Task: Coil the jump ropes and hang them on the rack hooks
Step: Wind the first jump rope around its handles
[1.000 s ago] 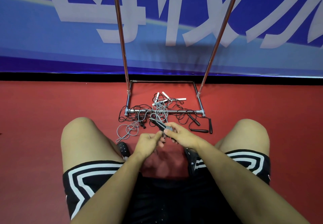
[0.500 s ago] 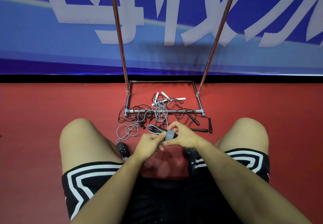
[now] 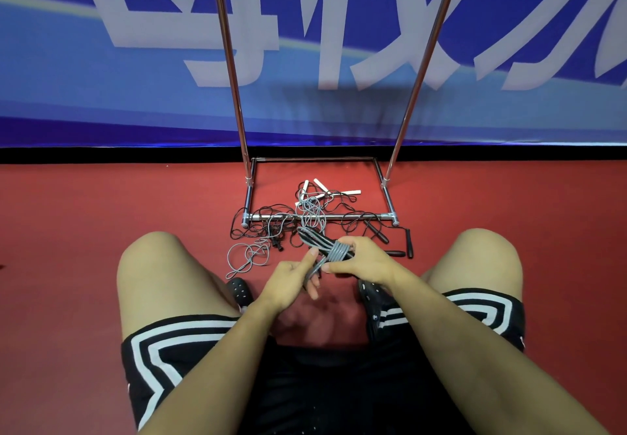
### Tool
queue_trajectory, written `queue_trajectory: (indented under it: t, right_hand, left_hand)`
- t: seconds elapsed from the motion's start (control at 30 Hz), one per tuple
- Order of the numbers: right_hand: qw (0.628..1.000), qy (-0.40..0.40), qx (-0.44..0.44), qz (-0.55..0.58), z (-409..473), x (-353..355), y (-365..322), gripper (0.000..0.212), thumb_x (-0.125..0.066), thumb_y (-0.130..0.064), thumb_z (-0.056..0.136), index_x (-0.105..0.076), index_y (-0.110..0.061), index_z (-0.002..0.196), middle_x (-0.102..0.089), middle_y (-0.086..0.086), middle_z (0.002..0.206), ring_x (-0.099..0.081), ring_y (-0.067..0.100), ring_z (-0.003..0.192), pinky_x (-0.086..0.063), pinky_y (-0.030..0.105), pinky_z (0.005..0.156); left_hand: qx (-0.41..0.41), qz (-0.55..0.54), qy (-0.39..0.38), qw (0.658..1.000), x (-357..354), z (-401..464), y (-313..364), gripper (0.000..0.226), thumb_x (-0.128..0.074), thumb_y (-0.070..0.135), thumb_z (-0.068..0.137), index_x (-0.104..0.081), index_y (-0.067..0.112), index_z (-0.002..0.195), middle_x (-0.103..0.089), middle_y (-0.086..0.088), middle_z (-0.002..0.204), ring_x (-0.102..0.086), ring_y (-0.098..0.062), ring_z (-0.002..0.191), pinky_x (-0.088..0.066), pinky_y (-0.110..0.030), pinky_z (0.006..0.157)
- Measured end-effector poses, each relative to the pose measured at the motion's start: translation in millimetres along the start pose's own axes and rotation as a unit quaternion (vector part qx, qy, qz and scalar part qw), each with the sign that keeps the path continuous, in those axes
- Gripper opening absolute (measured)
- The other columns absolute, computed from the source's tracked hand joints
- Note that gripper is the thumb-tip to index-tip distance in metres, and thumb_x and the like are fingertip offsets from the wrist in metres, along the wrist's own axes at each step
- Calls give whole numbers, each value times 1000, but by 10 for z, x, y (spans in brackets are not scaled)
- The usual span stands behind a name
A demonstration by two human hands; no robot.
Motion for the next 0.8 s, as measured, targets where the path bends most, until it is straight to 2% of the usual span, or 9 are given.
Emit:
queue_trajectory:
  t: [0.07, 0.13, 0.23, 0.3, 0.37, 0.43, 0.5, 0.63, 0.8]
  right_hand:
    - [994, -11, -42, 96, -7, -23, 59, 60, -85, -9, 83, -54, -2, 134, -78, 13, 98, -76, 24, 87, -64, 39, 78]
    - [993, -11, -55, 99, -26, -14, 74, 73, -83, -8, 84, -40, -8, 143, -78, 15, 90, -75, 26, 72, -58, 28, 59]
    - [997, -7, -32, 74, -48, 7, 23, 59, -83, -13, 85, -45, -24, 128, -62, 4, 63, -51, 16, 53, -40, 24, 51]
    - [994, -9, -28, 106, -32, 0, 17, 46, -83, -20, 86, -51, -31, 117, -56, 3, 67, -44, 15, 56, -36, 26, 55]
    - [990, -16, -26, 135, -28, -16, -8, 24, -77, -38, 91, -62, -24, 103, -58, 3, 75, -43, 13, 57, -33, 28, 55]
    - [985, -26, -37, 167, 7, -43, 4, 37, -58, -48, 101, -67, -13, 97, -65, 3, 77, -45, 12, 54, -34, 26, 52]
    - [978, -18, -55, 199, 53, -58, 37, 42, -47, -44, 106, -68, -7, 102, -68, 10, 85, -48, 14, 55, -37, 26, 51]
    - [981, -13, -58, 183, 101, -88, 116, 29, -51, -29, 107, -68, -7, 115, -64, 6, 91, -54, 11, 65, -46, 23, 61]
    - [992, -23, -56, 112, 107, -112, 161, 22, -58, -32, 104, -70, -20, 117, -72, -3, 110, -64, 8, 104, -51, 30, 98]
  left_hand:
    - [12, 1, -14, 1000, -28, -2, -3, 60, -45, 47, 106, -63, -2, 76, -62, -19, 57, -59, -21, 43, -44, -20, 46]
    - [7, 17, -22, 1000, -56, 11, -6, 50, -46, 39, 107, -59, 4, 75, -61, -13, 54, -51, -18, 36, -37, -22, 40]
    - [-9, 26, -2, 1000, -31, 32, -19, 44, -51, 35, 107, -62, 10, 72, -64, -9, 54, -40, -18, 38, -31, -23, 44]
    - [-27, 31, 18, 999, 0, 32, 2, 41, -53, 33, 106, -69, 9, 77, -62, -5, 52, -38, -17, 43, -31, -26, 47]
    - [-47, 49, 43, 997, 40, 47, 15, 35, -54, 29, 106, -73, 10, 84, -57, 1, 48, -38, -14, 46, -33, -26, 50]
    - [-59, 51, 60, 995, 78, 66, 16, 31, -56, 28, 105, -74, 15, 83, -52, 4, 47, -40, -11, 48, -34, -25, 53]
    - [-62, 46, 65, 995, 90, 83, -2, 31, -55, 25, 105, -75, 11, 85, -51, 4, 50, -40, -6, 47, -34, -22, 53]
    - [-47, 29, 68, 996, 76, 95, -25, 34, -49, 16, 107, -74, -3, 94, -61, -2, 60, -42, 2, 43, -34, -15, 53]
    - [-30, -4, 55, 998, 28, 79, 0, 41, -39, 18, 110, -72, 1, 93, -74, -8, 73, -50, -5, 49, -45, -16, 60]
Point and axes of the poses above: each hand's wrist, its own z-axis towards the middle knuckle, its own x-axis out of the back of the hand, y = z × x, the point moved 6 cm from there along z, towards the middle knuckle
